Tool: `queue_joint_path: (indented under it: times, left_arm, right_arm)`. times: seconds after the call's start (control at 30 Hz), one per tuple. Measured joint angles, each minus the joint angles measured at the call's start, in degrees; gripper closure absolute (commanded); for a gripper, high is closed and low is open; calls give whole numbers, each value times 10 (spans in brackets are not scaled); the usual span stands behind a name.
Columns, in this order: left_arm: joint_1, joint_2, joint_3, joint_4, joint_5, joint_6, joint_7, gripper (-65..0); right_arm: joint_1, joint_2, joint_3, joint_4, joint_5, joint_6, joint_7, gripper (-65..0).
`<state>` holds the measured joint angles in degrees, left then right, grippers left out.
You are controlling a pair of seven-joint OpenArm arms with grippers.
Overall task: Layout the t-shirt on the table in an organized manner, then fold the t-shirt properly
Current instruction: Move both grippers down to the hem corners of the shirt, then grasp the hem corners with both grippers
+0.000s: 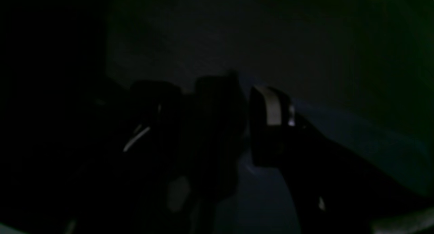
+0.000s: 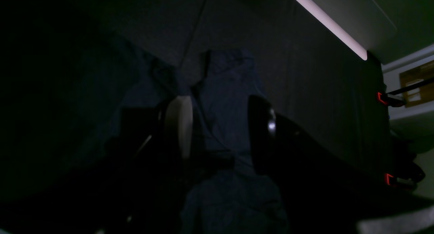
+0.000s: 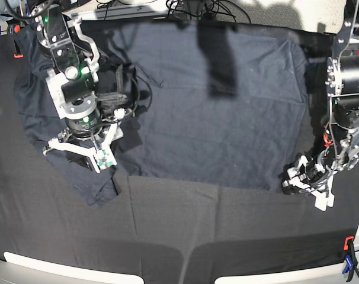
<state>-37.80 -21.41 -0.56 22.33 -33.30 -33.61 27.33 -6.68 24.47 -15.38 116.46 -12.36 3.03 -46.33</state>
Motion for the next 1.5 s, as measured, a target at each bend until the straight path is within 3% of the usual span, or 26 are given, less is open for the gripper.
queue_joint_path:
  times: [0.27,0.4,0.63,0.83,0.97,1.1,1.23,1.37,1.43,1.5]
  left_arm:
    - [8,5,0,38,-3,-12,18,-296]
    - [10,12,0,38,52,-11,0,-296]
    - [10,37,0,38,55,-12,-21,-296]
    - [10,35,0,38,82,-11,-21,-289]
    - [9,35,0,38,83,-11,-42,-204]
    - [9,35,0,38,83,-11,-81,0]
    - [10,35,0,38,84,-11,-80,0]
    - [9,36,0,38,87,-11,-80,0]
    - [9,36,0,38,87,-10,-80,0]
    - [9,35,0,38,86,-11,-79,0]
  right_arm:
    - [0,0,0,0,0,0,0,-265]
    - [0,0,0,0,0,0,0,-265]
    - [0,0,0,0,0,0,-3,-265]
    - [0,0,0,0,2,0,-38,-265]
    - [0,0,0,0,2,0,-37,-265]
    - [0,0,0,0,3,0,-37,-265]
    - [4,-6,16,-18,7,-1,-4,-265]
    - [64,-40,100,-119,16,-4,20,-265]
    - [114,-52,152,-182,73,-4,35,-265]
    - [169,-55,195,-254,129,23,36,-264]
